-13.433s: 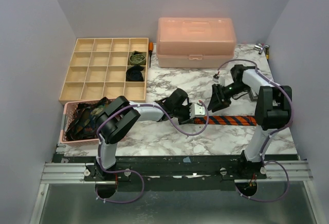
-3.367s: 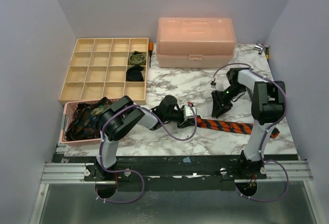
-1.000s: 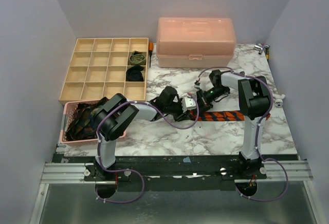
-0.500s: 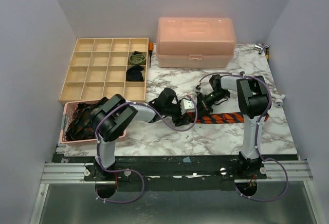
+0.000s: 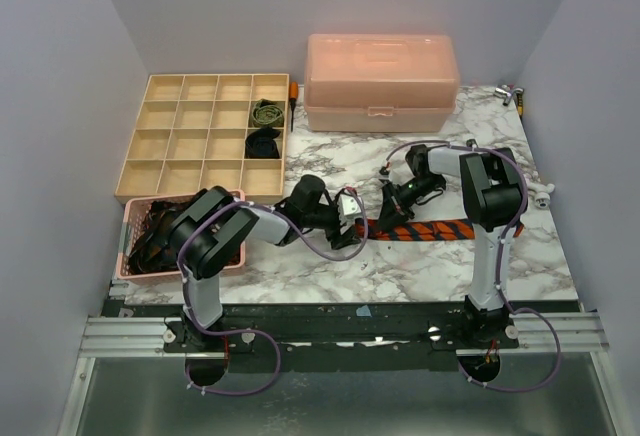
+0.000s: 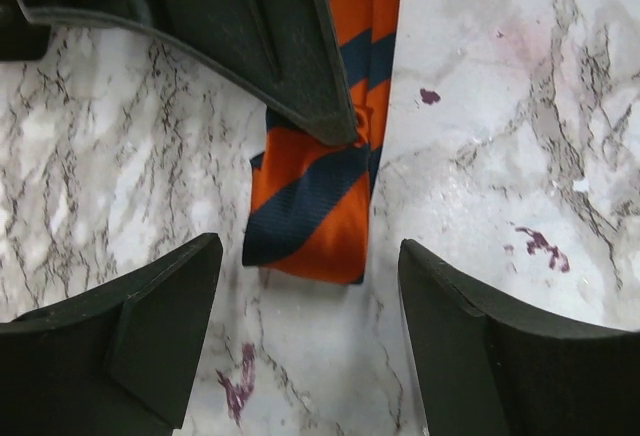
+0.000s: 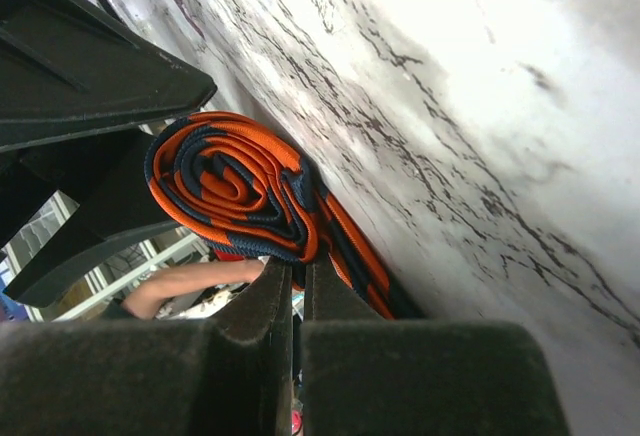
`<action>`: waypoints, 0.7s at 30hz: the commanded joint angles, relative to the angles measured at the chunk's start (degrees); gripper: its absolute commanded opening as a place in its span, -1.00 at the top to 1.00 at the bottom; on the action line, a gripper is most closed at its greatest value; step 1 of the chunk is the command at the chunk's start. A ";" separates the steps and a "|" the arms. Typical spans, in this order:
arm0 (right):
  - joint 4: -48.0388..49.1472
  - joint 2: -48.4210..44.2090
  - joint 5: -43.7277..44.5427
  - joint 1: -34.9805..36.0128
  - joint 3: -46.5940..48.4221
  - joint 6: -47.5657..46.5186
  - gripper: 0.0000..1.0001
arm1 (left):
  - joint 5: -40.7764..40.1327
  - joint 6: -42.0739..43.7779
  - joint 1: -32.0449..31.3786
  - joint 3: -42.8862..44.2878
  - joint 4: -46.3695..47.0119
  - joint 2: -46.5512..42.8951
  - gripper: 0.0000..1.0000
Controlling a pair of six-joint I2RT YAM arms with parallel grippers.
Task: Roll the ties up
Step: Roll the tie at the center of the board.
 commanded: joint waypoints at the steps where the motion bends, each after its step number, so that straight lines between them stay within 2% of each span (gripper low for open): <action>1: 6.05 6.10 22.06 1.60 -2.14 -4.84 0.99 | 3.10 -1.01 -1.20 2.86 6.80 3.74 -0.46; 6: 4.69 7.69 22.71 1.79 0.72 -5.15 0.99 | 0.99 2.64 -3.60 5.68 5.63 5.67 -0.38; 12: 2.17 5.80 23.10 1.70 2.36 -6.74 0.96 | -3.39 4.94 -4.01 10.21 -5.81 7.66 0.42; 14: 0.25 4.20 21.94 1.07 3.35 -7.25 0.80 | -4.20 5.77 -3.58 10.06 -9.32 7.67 0.55; 16: -2.55 2.06 19.23 -0.47 4.63 -8.40 0.46 | -4.34 5.38 -2.72 9.30 -11.38 7.41 0.65; 17: -4.03 0.54 18.26 -1.39 5.30 -9.05 0.36 | -4.62 5.26 -2.35 8.79 -12.08 7.24 0.69; 21: -8.15 -5.27 17.06 -3.00 4.70 -12.28 0.28 | -5.86 4.93 -1.78 8.00 -13.81 7.34 0.71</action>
